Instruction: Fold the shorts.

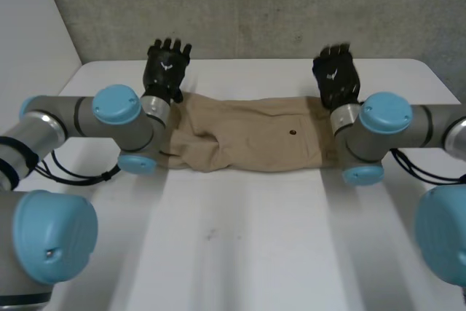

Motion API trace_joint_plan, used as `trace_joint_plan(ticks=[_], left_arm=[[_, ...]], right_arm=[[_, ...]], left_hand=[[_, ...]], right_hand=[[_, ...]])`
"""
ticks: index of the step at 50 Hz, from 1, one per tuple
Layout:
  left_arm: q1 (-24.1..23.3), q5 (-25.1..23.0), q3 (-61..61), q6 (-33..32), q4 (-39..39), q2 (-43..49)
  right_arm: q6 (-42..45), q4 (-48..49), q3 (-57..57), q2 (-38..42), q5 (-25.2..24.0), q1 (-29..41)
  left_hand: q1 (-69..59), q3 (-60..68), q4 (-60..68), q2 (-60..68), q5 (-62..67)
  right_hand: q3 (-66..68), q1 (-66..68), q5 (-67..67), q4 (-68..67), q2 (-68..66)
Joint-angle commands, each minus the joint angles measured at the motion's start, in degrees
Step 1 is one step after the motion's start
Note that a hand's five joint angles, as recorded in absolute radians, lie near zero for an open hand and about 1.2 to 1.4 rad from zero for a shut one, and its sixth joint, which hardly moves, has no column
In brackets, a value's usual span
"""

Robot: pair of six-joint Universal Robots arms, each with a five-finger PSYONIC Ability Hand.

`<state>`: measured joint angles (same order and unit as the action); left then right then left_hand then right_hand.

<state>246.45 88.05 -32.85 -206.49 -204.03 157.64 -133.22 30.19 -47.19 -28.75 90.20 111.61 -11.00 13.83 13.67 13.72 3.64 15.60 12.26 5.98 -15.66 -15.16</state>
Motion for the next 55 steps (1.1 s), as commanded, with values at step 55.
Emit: trace_joint_plan(ticks=[55], left_arm=[[4.5,5.5,-46.1,0.7,4.6,-25.3]], right_arm=[[-27.3,-17.7,-30.9,-19.1,-7.8,-5.7]], left_hand=[[-69.0,66.2,66.3,66.3,66.4]], right_hand=[[59.2,62.6,58.8,-59.2,-59.7]])
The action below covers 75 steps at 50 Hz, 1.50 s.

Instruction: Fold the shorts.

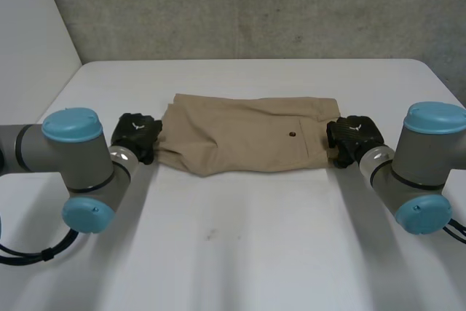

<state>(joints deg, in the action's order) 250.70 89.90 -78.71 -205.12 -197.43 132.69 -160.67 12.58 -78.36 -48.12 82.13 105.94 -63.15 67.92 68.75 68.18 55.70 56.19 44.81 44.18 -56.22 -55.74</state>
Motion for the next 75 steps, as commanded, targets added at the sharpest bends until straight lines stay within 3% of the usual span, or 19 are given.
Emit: trace_joint_plan(ticks=[1,11,16,19,21,35,45,50,56,67,72,75], left_arm=[[0.2,4.0,-0.4,-1.1,-2.3,-0.3],[0.2,5.0,-2.9,-9.6,-3.0,-1.1],[-0.7,4.8,-5.8,-9.2,-3.0,-4.6],[-2.3,5.1,-7.2,-9.1,-2.7,-7.0],[-3.5,5.2,-8.3,-8.8,-2.7,-9.3],[-3.2,5.0,-13.0,2.2,-1.3,-23.5],[-1.9,4.8,-16.6,2.4,-0.1,-29.2],[-1.9,4.8,-18.3,2.4,-0.1,-30.6],[-1.9,4.5,-19.8,2.4,-0.1,-31.0],[-4.3,4.6,-15.8,5.3,-0.9,-30.9],[-5.0,4.6,-12.8,11.0,-0.9,-30.3],[-5.2,4.6,-12.1,12.7,-0.8,-30.2]], right_arm=[[0.3,-0.1,0.3,0.3,0.4,0.0],[0.4,-0.4,0.1,-0.6,0.5,-0.1],[0.4,-0.7,0.0,-0.8,0.4,0.1],[0.7,-0.9,-0.6,-1.2,0.3,0.2],[1.0,-0.9,-1.2,-2.1,0.2,0.2],[5.8,-1.3,-7.7,-10.0,0.2,-2.0],[12.7,-3.7,-15.8,-16.1,-0.7,-11.8],[20.6,-4.5,-18.1,-18.2,-0.8,-18.5],[30.1,-4.6,-16.0,-19.1,-1.1,-19.5],[32.3,-2.3,-4.6,-19.6,-2.6,1.2],[32.1,2.1,-3.5,-14.0,-10.1,13.5],[31.7,3.1,-3.7,-11.0,-13.9,16.9]], left_hand=[[-16.9,12.1,11.2,11.8,14.3],[-14.9,10.1,9.3,9.8,12.3],[11.7,-16.4,-17.3,-16.7,-14.2],[39.2,-43.9,-44.8,-44.2,-41.7],[47.7,-52.4,-53.3,-52.7,-50.2],[48.2,-53.0,-53.8,-53.3,-50.8],[48.1,-52.8,-53.7,-53.1,-50.6],[48.1,-52.8,-53.7,-53.1,-50.6],[48.2,-53.0,-53.8,-53.3,-50.8],[48.9,-53.7,-54.5,-53.9,-51.4],[49.1,-53.8,-54.7,-54.1,-51.6],[49.2,-54.0,-54.8,-54.3,-51.8]], right_hand=[[22.0,33.4,24.0,-22.0,-22.4],[23.8,35.2,25.8,-23.8,-24.3],[23.8,35.2,25.8,-23.8,-24.3],[23.8,35.2,25.8,-23.8,-24.3],[23.8,35.2,25.8,-23.8,-24.3],[23.8,35.2,25.8,-23.8,-24.3],[23.8,35.2,25.8,-23.8,-24.3],[23.8,35.2,25.8,-23.8,-24.3],[23.8,35.2,25.8,-23.8,-24.3],[23.8,35.2,25.8,-23.8,-24.3],[23.8,35.2,25.8,-23.8,-24.3],[23.8,35.2,25.8,-23.8,-24.3]])
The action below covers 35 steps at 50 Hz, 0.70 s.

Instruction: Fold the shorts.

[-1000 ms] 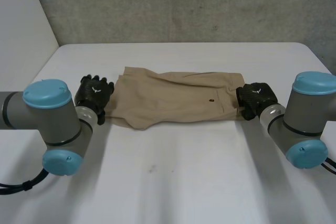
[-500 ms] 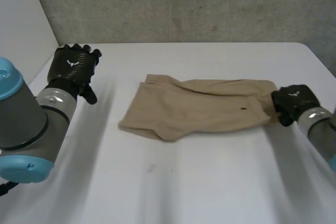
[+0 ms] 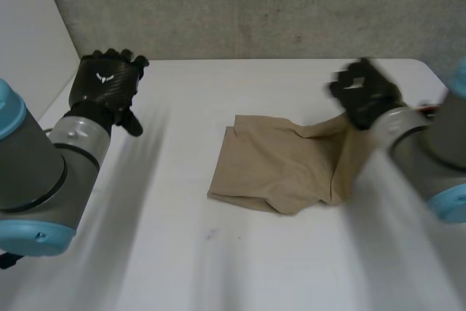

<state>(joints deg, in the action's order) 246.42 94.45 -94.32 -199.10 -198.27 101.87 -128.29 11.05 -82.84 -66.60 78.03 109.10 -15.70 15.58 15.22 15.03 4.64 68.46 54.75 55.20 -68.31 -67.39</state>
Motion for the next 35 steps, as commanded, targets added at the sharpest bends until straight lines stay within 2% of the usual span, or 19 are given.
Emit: trace_joint_plan(ticks=[1,7,8,9,10,13,15,20,24,29,35], left_arm=[[-1.1,-0.1,3.8,7.1,0.0,0.7],[-2.1,-0.1,6.0,7.5,0.0,2.8],[-2.3,-0.1,6.3,7.5,0.0,3.1],[-2.4,0.0,7.2,7.5,0.0,3.9],[-2.6,0.0,7.7,7.5,0.1,4.2],[-3.1,0.0,10.0,7.5,0.1,6.2],[-3.8,0.1,11.3,7.5,0.3,7.6],[-6.7,0.1,16.2,7.6,0.5,12.1],[-9.8,0.1,20.0,7.7,0.5,16.7],[-14.6,0.1,24.3,8.8,1.1,24.3],[-17.0,0.4,27.1,10.1,5.5,31.9]], right_arm=[[-0.7,4.5,0.5,9.5,-12.1,15.0],[-2.7,4.2,-0.1,13.8,-17.6,16.2],[-3.5,4.2,-0.1,13.8,-17.9,16.1],[-6.0,4.5,0.0,13.7,-17.7,16.0],[-7.4,4.6,0.3,13.5,-17.5,15.7],[-15.4,4.6,0.8,11.0,-15.0,15.4],[-20.5,4.6,0.9,8.6,-12.9,14.6],[-38.6,4.9,1.0,1.7,-4.9,8.3],[-45.2,3.8,2.2,1.7,-2.1,7.1],[-45.2,-0.5,4.6,5.4,-0.2,5.5],[-45.3,-9.3,10.1,12.8,0.5,3.8]], left_hand=[[1.6,-1.5,-1.1,-0.9,-0.6],[1.5,-1.3,-1.0,-0.8,-0.4],[1.5,-1.3,-1.0,-0.8,-0.4],[1.5,-1.3,-1.0,-0.8,-0.4],[1.5,-1.3,-1.0,-0.8,-0.4],[1.1,-1.0,-0.6,-0.4,-0.1],[0.9,-0.8,-0.5,-0.3,0.1],[0.8,-0.7,-0.3,-0.1,0.3],[0.6,-0.5,-0.1,0.1,0.5],[0.1,0.0,0.4,0.6,1.0],[-0.1,0.2,0.5,0.7,1.1]], right_hand=[[11.5,25.3,14.8,-11.7,-12.6],[8.4,22.1,11.7,-8.6,-9.5],[1.7,15.5,5.0,-1.9,-2.8],[-18.0,-4.3,-14.7,17.8,16.9],[-27.7,-13.9,-24.4,27.5,26.6],[-50.5,-36.8,-47.3,50.4,49.5],[-57.0,-43.3,-53.7,56.9,55.9],[-58.5,-44.7,-55.2,58.3,57.4],[-58.5,-44.7,-55.2,58.3,57.4],[-58.5,-44.7,-55.2,58.3,57.4],[-58.5,-44.7,-55.2,58.3,57.4]])
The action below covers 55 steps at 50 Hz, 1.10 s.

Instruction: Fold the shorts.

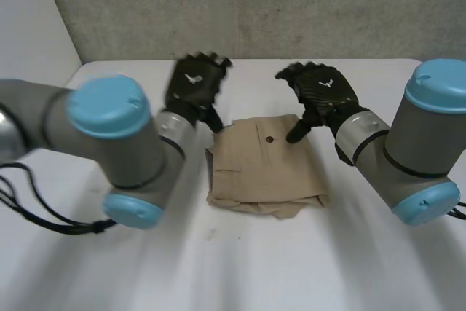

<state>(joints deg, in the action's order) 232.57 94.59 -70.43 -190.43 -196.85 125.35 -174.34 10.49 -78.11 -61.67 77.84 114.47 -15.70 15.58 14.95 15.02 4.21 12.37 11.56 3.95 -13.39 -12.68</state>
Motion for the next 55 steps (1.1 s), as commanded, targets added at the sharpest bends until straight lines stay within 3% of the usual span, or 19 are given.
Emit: trace_joint_plan(ticks=[1,9,15,23,27,29,31,34,37,42,55], left_arm=[[-3.3,0.4,3.6,1.5,6.1,10.2],[-2.4,2.9,3.7,1.1,16.2,13.8],[-2.1,5.1,3.0,1.0,17.5,11.4],[-3.2,5.1,2.4,1.3,16.7,-4.2],[-2.2,5.1,2.1,1.5,16.1,-14.9],[-1.0,5.3,1.9,1.6,16.2,-17.8],[3.3,5.4,1.4,1.6,17.1,-22.3],[12.2,5.2,0.3,2.5,22.5,-28.3],[15.9,3.0,0.0,5.1,28.6,-30.2],[16.5,-3.1,-1.3,8.9,34.6,-31.1],[16.3,-4.1,-4.4,9.6,32.9,-32.2]], right_arm=[[0.8,-10.4,6.3,9.8,0.6,-1.9],[4.7,-13.7,7.7,14.3,0.6,-3.2],[11.4,-16.4,7.9,13.4,1.1,-3.2],[9.6,-15.3,7.7,1.8,1.3,-2.5],[3.8,-11.2,7.0,-6.5,6.5,-2.8],[2.3,-9.9,6.7,-9.9,9.2,-2.9],[1.9,-9.1,6.0,-15.7,13.5,-3.2],[2.9,-10.6,5.5,-19.4,14.9,-4.2],[4.7,-14.5,5.2,-20.9,14.2,-6.1],[5.5,-20.5,4.5,-21.1,10.9,-6.8],[5.3,-21.0,1.4,-22.6,8.8,-7.2]], left_hand=[[-0.1,0.2,0.8,0.7,1.6],[0.1,0.0,0.7,0.6,1.4],[0.3,-0.1,0.5,0.4,1.2],[1.9,-1.8,-1.2,-1.3,-0.5],[2.1,-2.0,-1.4,-1.4,-0.6],[2.0,-1.8,-1.2,-1.3,-0.5],[1.1,-1.0,-0.4,-0.4,0.4],[0.8,-0.7,0.0,-0.1,0.7],[1.4,-1.3,-0.7,-0.8,0.0],[1.9,-1.8,-1.2,-1.3,-0.5],[4.5,-4.4,-3.7,-3.8,-3.0]], right_hand=[[-2.4,-1.6,-3.9,3.4,2.7],[-2.4,-1.6,-3.9,3.4,2.7],[-2.4,-1.6,-3.9,3.4,2.7],[-2.4,-1.6,-3.9,3.4,2.7],[-2.4,-1.6,-3.9,3.4,2.7],[-2.4,-1.6,-3.9,3.4,2.7],[-2.4,-1.6,-3.9,3.4,2.7],[-2.4,-1.6,-3.9,3.4,2.7],[-2.4,-1.6,-3.9,3.4,2.7],[-2.4,-1.6,-3.9,3.4,2.7],[-2.4,-1.6,-3.9,3.4,2.7]])
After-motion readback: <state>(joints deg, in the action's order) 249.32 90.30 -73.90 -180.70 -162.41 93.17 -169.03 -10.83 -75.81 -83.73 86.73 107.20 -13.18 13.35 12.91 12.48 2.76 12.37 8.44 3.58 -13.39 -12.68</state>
